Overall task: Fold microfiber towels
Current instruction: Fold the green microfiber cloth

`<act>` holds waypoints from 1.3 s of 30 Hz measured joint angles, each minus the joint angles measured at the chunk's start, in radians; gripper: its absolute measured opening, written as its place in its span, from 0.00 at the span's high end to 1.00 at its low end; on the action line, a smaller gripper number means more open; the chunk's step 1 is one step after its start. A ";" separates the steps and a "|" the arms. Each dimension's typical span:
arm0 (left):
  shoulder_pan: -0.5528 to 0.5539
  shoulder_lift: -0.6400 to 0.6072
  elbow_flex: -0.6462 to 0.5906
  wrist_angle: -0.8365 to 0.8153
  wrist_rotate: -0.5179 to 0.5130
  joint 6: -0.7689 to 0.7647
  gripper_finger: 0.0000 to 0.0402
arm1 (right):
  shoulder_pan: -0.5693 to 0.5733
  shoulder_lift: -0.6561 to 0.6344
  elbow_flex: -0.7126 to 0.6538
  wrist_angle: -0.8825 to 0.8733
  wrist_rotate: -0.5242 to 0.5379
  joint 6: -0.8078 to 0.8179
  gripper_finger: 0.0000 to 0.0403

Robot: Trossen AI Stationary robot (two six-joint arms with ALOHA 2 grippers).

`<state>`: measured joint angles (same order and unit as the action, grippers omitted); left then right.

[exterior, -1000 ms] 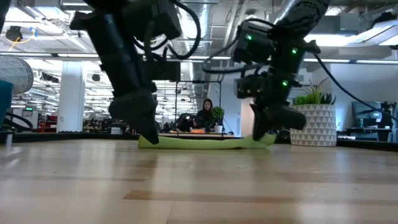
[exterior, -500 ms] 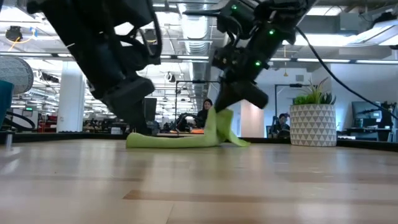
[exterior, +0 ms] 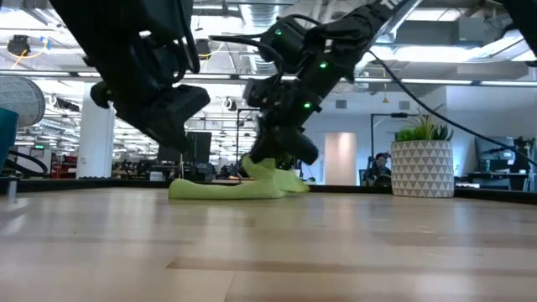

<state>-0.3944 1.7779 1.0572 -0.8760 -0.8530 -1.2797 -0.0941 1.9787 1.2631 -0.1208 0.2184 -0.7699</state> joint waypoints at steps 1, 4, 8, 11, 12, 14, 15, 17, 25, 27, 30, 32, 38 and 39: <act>-0.001 -0.005 0.007 -0.016 -0.001 -0.004 0.65 | 0.001 0.015 0.017 0.006 -0.008 -0.011 0.99; -0.003 -0.024 0.027 -0.068 -0.008 -0.019 0.65 | 0.011 0.044 0.059 0.002 -0.019 -0.038 0.99; -0.005 -0.040 0.047 -0.143 -0.012 -0.047 0.65 | 0.030 0.067 0.094 0.000 -0.031 -0.089 0.99; -0.006 -0.047 0.058 -0.196 -0.016 -0.084 0.65 | 0.044 0.072 0.114 -0.001 -0.035 -0.105 0.99; -0.006 -0.048 0.060 -0.215 -0.017 -0.101 0.65 | 0.049 0.072 0.124 0.002 -0.036 -0.118 0.98; -0.005 -0.048 0.064 -0.243 -0.018 -0.130 0.65 | 0.057 0.072 0.136 0.004 -0.036 -0.140 0.98; -0.005 -0.048 0.067 -0.266 -0.018 -0.146 0.65 | 0.061 0.074 0.143 0.001 -0.036 -0.149 0.98; -0.006 -0.048 0.067 -0.298 -0.013 -0.179 0.65 | 0.066 0.075 0.156 0.002 -0.038 -0.165 0.98; -0.023 -0.048 0.067 -0.429 -0.005 -0.331 0.65 | 0.054 0.075 0.177 0.066 -0.136 -0.184 0.99; -0.027 -0.048 0.067 -0.446 0.007 -0.349 0.65 | 0.047 0.075 0.177 0.068 -0.152 -0.173 0.98; -0.029 -0.048 0.067 -0.445 0.025 -0.356 0.65 | 0.039 0.075 0.177 0.070 -0.153 -0.165 0.97; -0.029 -0.047 0.067 -0.424 0.023 -0.352 0.65 | 0.039 0.075 0.177 0.070 -0.151 -0.165 0.96; -0.005 -0.047 0.067 -0.348 -0.009 -0.186 0.65 | 0.039 0.075 0.177 0.070 -0.152 -0.147 0.98; 0.004 -0.047 0.067 -0.337 -0.014 -0.163 0.65 | 0.039 0.075 0.177 0.070 -0.152 -0.146 0.99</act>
<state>-0.3901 1.7313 1.1240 -1.2133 -0.8667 -1.4424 -0.0547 2.0533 1.4403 -0.0503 0.0665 -0.9161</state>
